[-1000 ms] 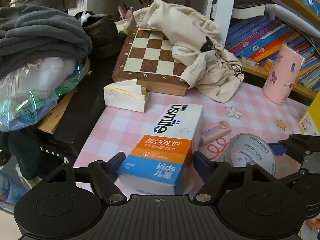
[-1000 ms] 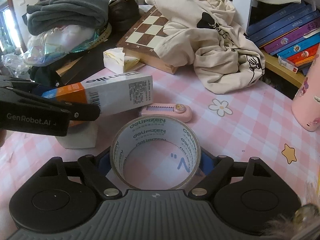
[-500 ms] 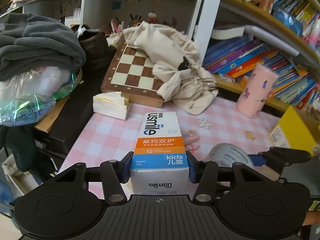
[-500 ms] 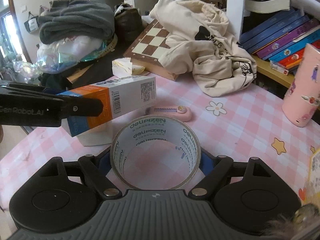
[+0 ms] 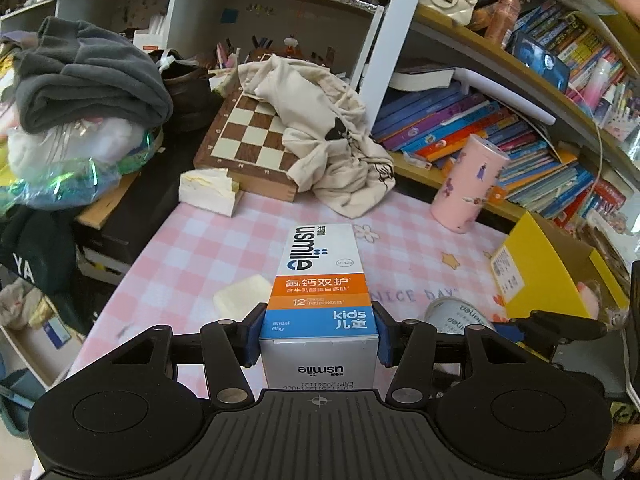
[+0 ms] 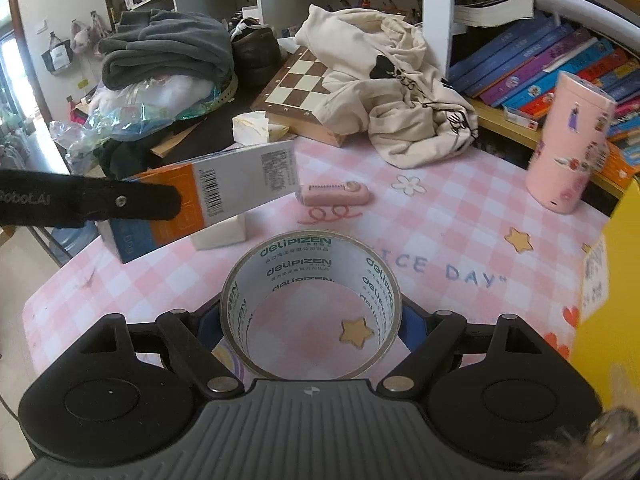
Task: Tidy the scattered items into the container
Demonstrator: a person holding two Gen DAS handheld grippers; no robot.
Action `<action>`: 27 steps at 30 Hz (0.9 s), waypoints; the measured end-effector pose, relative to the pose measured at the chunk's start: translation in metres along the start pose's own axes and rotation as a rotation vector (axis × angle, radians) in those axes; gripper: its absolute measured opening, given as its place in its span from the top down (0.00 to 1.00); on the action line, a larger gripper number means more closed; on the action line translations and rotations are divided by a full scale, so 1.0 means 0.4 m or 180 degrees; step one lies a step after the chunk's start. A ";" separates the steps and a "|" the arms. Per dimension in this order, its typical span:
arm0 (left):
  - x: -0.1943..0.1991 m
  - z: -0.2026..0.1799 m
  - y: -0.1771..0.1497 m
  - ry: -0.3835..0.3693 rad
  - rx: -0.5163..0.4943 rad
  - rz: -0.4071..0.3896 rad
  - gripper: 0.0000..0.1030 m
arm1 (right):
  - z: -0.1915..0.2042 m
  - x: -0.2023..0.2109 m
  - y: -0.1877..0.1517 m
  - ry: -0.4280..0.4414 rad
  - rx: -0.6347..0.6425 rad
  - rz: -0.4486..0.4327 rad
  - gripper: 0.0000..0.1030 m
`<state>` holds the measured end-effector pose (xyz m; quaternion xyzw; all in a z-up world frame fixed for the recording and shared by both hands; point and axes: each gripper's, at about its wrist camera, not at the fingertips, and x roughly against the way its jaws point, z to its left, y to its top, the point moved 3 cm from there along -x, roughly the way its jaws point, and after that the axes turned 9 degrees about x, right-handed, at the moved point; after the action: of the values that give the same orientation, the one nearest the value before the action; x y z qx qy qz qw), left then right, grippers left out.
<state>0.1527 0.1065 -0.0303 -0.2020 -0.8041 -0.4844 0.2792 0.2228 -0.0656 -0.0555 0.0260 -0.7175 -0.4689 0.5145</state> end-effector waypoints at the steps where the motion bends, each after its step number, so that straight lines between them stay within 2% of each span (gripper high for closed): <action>1: 0.007 0.000 -0.008 -0.0004 0.0008 0.0013 0.51 | 0.002 0.009 -0.006 -0.0013 -0.0017 -0.0004 0.20; 6: 0.040 -0.003 -0.043 -0.0031 0.0022 0.0064 0.51 | 0.018 0.052 -0.032 -0.0063 -0.0094 -0.0043 0.20; 17: 0.139 -0.008 -0.102 -0.0198 0.0182 -0.0014 0.51 | 0.063 0.157 -0.095 -0.0155 -0.0253 -0.0161 0.20; 27: 0.207 -0.020 -0.170 -0.0378 0.0215 0.0023 0.51 | 0.094 0.258 -0.177 -0.0341 -0.0463 -0.0189 0.20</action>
<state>0.0513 0.0733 -0.0191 -0.2239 -0.8344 -0.4431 0.2394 0.1143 -0.1342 -0.0325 -0.0153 -0.7068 -0.5356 0.4618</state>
